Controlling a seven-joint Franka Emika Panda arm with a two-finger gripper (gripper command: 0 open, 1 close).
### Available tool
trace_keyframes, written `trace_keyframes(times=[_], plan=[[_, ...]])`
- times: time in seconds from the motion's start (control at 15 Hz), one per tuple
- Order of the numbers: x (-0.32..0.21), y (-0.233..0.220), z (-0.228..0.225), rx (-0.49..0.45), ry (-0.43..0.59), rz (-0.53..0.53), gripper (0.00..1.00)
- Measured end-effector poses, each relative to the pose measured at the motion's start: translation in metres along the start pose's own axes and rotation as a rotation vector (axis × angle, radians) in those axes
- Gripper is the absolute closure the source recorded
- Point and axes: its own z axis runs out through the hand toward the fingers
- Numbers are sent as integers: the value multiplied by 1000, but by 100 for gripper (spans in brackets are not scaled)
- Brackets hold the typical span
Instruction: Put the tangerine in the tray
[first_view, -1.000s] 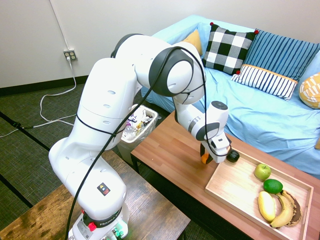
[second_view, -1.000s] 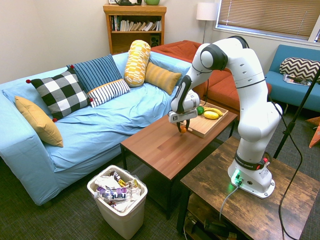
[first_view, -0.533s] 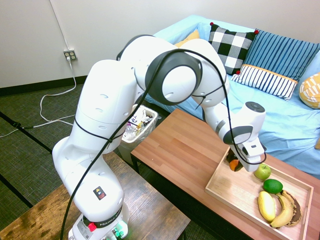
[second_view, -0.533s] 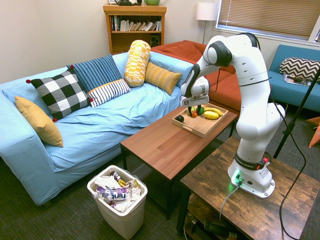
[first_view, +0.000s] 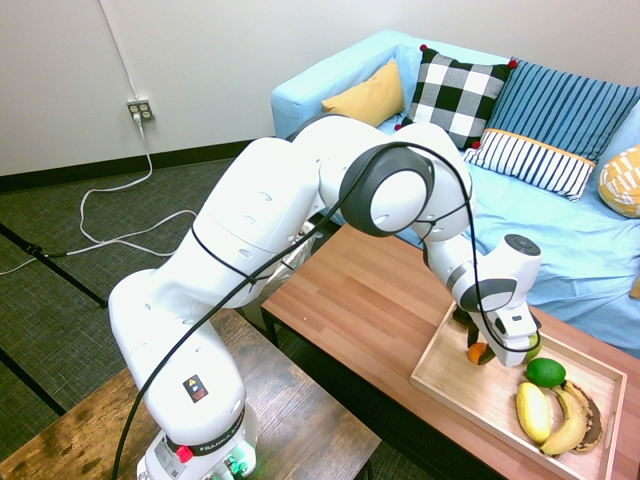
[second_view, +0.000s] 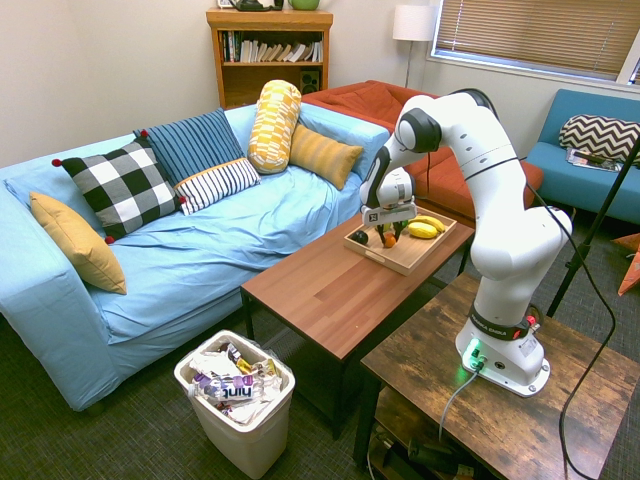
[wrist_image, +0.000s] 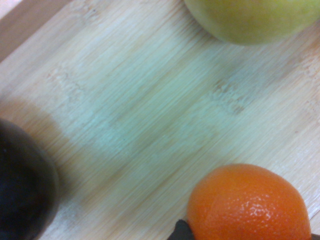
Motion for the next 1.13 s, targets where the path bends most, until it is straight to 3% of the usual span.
trace_keyframes(times=[0.6,1.13], plan=[[6,0,-6,9,-2,-36,0],[20,8,-78,63,3,-35,0]])
